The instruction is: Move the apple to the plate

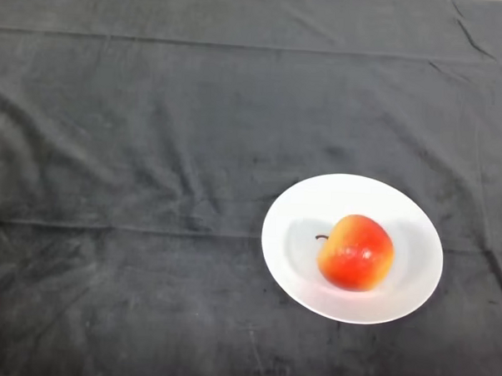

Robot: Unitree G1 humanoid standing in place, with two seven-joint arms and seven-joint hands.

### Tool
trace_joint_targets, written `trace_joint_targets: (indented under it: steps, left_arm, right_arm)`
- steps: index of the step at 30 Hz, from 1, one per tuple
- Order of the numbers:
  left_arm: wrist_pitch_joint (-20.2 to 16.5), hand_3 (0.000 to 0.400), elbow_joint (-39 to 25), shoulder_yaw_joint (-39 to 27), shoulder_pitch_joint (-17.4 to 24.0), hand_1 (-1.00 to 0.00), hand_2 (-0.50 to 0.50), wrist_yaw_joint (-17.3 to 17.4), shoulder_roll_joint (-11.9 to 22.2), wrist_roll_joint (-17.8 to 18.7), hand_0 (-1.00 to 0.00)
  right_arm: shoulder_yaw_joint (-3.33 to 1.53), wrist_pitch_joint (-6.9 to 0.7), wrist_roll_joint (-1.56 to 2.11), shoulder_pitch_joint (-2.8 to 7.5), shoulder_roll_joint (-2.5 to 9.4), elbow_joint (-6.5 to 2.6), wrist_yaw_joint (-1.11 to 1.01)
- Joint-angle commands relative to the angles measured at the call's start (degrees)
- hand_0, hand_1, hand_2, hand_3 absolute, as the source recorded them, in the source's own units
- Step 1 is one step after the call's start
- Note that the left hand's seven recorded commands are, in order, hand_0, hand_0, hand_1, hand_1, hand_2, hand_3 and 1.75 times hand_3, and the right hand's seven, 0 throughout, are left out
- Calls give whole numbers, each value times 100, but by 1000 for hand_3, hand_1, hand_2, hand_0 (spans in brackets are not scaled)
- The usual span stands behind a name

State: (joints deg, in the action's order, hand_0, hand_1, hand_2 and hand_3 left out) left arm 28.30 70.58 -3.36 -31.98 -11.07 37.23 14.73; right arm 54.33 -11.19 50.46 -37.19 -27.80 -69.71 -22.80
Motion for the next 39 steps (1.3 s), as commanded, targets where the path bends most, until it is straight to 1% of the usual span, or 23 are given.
trace_joint_targets:
  steps: [1,7,13,19,23,28,39]
  left_arm:
    - [-93,0,219,-285,160,0,0,-36,420,225,0]
    - [-245,0,163,-1038,97,0,0,107,296,899,0]
    - [-379,0,120,-1872,151,0,0,352,234,1644,0]
    - [-541,0,85,-2485,117,0,0,446,174,2162,0]
    - [-618,0,38,-2747,72,0,0,523,119,2371,0]
    - [-716,0,-17,-2978,53,0,0,675,74,2543,0]
    - [-861,0,-90,-3250,82,0,0,959,48,2673,0]
  right_arm:
    - [20,50,100,-64,-115,12,-4]
    - [20,50,100,-64,-115,12,-3]
    - [20,49,100,-65,-116,11,-4]
    - [21,49,101,-66,-118,7,-5]
    - [22,49,101,-67,-119,4,-6]
    - [23,50,102,-68,-121,0,-8]
    - [25,50,102,-70,-123,-7,-11]
